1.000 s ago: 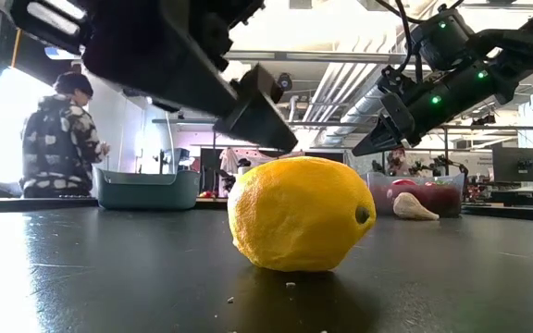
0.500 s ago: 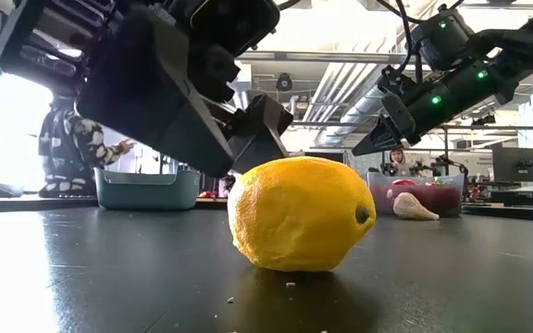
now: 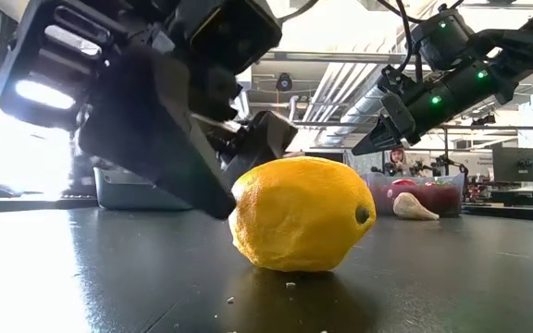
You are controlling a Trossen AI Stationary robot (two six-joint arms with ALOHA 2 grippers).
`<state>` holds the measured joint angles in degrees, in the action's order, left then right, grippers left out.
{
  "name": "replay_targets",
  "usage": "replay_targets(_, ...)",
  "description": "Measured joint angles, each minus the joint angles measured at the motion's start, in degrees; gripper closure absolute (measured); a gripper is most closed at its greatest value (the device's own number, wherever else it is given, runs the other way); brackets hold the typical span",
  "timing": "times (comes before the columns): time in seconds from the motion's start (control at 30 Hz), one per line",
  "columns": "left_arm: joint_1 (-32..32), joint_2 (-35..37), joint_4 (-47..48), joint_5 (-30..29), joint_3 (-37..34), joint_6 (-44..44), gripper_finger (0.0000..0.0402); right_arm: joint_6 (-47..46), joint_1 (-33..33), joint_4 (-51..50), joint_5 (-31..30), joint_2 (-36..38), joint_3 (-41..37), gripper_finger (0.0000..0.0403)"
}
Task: Sort produce into baskets
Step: Put the yellow lemon into the white bin
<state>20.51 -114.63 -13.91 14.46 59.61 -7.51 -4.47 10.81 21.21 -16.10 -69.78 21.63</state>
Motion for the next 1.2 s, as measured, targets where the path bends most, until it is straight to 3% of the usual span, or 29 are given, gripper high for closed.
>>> replay_targets(0.63, -2.3, 2.6, 1.6, -1.2, 0.0, -0.2, 0.0277, 0.4, 0.0, 0.0, 0.0, 0.0, 0.0, 0.0403)
replay_targets(0.87, -8.3, 11.7, 11.8, -9.0, 0.0, -0.9, 0.0284, 0.4, 0.0, 0.0, 0.0, 0.0, 0.0, 0.0403)
replay_targets(1.2, -25.7, 20.5, 18.4, -25.8, 0.0, 5.7, 0.0285, 0.2, 0.0, 0.0, 0.0, 0.0, 0.0, 0.0403)
